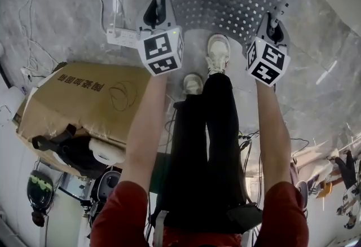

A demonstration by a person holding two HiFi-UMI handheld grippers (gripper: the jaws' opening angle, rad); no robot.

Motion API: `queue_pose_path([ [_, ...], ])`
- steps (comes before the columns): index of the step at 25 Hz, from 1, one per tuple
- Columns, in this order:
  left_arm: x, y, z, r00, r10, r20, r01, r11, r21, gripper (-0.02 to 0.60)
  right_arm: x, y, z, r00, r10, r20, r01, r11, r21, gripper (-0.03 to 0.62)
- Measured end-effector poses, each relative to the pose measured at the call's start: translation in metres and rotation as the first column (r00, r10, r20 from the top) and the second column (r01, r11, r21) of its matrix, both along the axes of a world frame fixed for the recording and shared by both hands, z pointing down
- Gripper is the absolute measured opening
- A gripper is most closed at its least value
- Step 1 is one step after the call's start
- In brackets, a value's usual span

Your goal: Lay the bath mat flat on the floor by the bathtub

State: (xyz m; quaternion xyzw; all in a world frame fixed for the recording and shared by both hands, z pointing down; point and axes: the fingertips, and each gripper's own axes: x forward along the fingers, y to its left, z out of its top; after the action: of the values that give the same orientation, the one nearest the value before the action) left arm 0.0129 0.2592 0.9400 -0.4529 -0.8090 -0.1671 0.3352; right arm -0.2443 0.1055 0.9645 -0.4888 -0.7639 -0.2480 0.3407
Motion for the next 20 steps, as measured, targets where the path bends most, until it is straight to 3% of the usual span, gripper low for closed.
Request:
queue_pose_path([
  [13,-0.012,0.02,0.12,0.98,0.17,-0.103,-0.169,0.985,0.016,0.086,-0.021,-0.005,0.123,0.999,-0.021,0.025,0.017,0.991,0.135,0.046],
  [16,-0.004,0.025,0.139,0.98,0.162,-0.117,-0.16,0.987,0.028,0.087,-0.027,-0.011,0.142,0.999,-0.03,0.039,0.023,0.985,0.171,0.05],
  [20,0.017,0.034,0.169,0.984,0.124,-0.127,-0.114,0.99,0.085,0.097,-0.039,-0.017,0.16,0.991,-0.116,0.066,0.098,0.97,0.223,0.055],
])
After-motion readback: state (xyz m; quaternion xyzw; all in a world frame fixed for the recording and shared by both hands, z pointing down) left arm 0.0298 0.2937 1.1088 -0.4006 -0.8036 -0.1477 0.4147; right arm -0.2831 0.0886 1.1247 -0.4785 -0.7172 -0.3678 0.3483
